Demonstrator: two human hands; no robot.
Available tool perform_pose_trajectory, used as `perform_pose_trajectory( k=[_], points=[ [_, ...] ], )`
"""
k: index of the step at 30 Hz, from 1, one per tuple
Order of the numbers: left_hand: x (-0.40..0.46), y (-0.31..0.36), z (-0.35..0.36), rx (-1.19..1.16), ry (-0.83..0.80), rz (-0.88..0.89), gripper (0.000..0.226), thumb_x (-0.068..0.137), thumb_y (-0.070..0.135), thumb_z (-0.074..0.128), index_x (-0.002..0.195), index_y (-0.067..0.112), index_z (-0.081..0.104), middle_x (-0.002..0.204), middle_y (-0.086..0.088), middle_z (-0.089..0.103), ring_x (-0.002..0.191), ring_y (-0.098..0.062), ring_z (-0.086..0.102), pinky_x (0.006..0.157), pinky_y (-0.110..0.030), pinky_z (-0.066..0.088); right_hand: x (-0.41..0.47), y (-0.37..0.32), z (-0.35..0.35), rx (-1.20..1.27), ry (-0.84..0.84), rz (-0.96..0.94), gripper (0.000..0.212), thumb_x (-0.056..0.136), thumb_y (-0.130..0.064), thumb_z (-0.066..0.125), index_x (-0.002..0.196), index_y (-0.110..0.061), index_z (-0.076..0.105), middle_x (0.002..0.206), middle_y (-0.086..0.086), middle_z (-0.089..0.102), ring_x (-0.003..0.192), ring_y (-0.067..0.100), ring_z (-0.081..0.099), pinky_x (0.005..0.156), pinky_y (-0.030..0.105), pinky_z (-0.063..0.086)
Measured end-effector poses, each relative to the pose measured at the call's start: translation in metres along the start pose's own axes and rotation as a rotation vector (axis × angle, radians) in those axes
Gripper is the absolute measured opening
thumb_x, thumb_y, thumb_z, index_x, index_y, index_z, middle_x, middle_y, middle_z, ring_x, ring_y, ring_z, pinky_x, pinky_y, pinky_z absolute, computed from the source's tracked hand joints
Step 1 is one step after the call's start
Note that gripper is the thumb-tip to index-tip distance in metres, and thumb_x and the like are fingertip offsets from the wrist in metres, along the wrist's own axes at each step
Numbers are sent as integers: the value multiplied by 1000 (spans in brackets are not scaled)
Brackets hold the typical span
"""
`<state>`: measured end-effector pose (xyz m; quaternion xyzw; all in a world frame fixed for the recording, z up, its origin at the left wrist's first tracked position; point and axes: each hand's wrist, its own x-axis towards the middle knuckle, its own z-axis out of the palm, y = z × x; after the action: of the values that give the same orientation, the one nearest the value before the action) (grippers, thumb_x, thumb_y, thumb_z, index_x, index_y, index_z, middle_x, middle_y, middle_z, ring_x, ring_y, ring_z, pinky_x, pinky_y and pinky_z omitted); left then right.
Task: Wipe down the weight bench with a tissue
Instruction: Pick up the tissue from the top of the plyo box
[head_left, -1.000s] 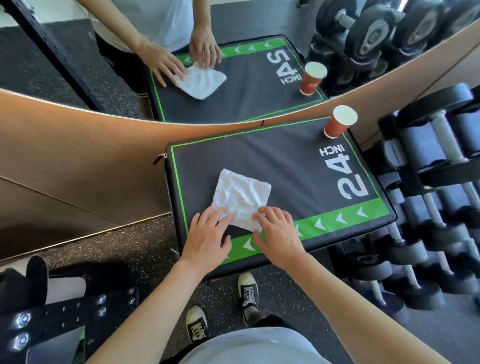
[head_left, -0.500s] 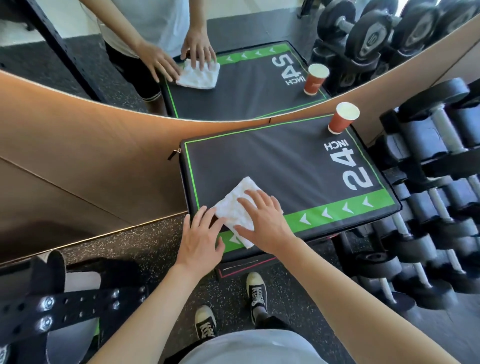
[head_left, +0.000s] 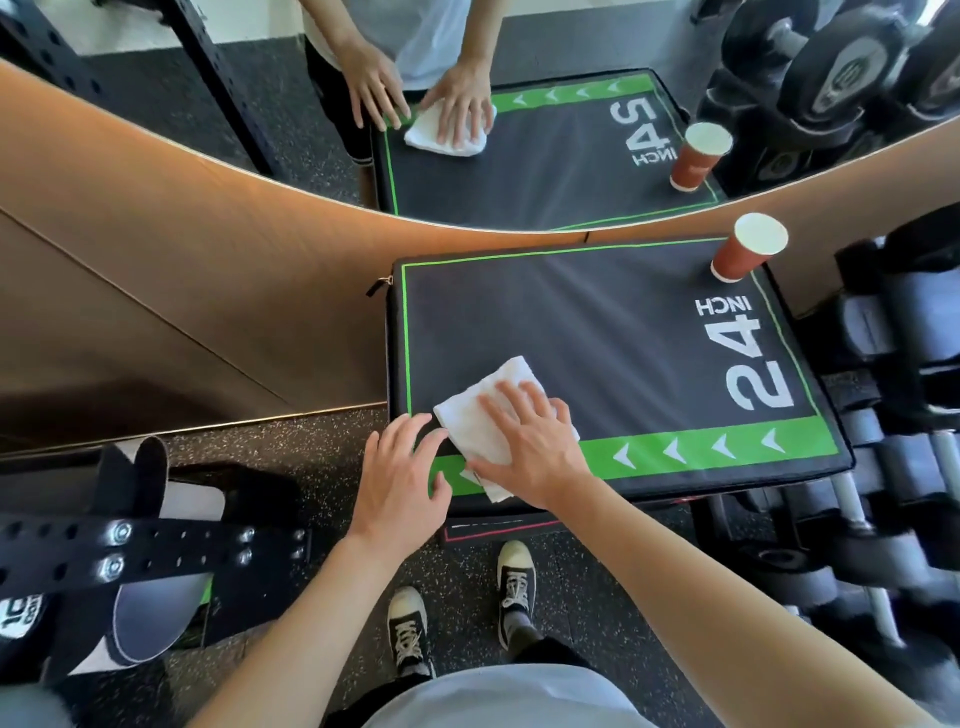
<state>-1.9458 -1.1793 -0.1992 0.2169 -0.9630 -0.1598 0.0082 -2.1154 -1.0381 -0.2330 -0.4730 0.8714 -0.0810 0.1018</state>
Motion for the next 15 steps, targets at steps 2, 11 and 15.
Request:
perform_pose_trajectory(
  k=[2,11,15],
  points=[
    [1,4,3,7,9,-19,52,83,21,65,135,17,60,146,-2,49,143,-26,40,114,-52,37,-1,4,2,-16,35,-35,86,85,-84,36,153,-31,34,160,1,31,143,33,29,107,52,34],
    [-14,18,15,-64,86,-122,52,83,20,66,134,17,60,141,0,51,136,-23,45,114,-45,39,-9,5,25,-11,216,-151,56,94,-65,51,130,-22,56,121,2,49,104,29,47,78,44,45],
    [-33,17,11,-88,134,-188,52,83,18,68,134,17,61,139,0,53,134,-22,46,116,-42,37,-12,-1,21,-19,176,-138,46,92,-60,57,116,-20,58,105,1,52,94,27,47,72,41,47]
  ],
)
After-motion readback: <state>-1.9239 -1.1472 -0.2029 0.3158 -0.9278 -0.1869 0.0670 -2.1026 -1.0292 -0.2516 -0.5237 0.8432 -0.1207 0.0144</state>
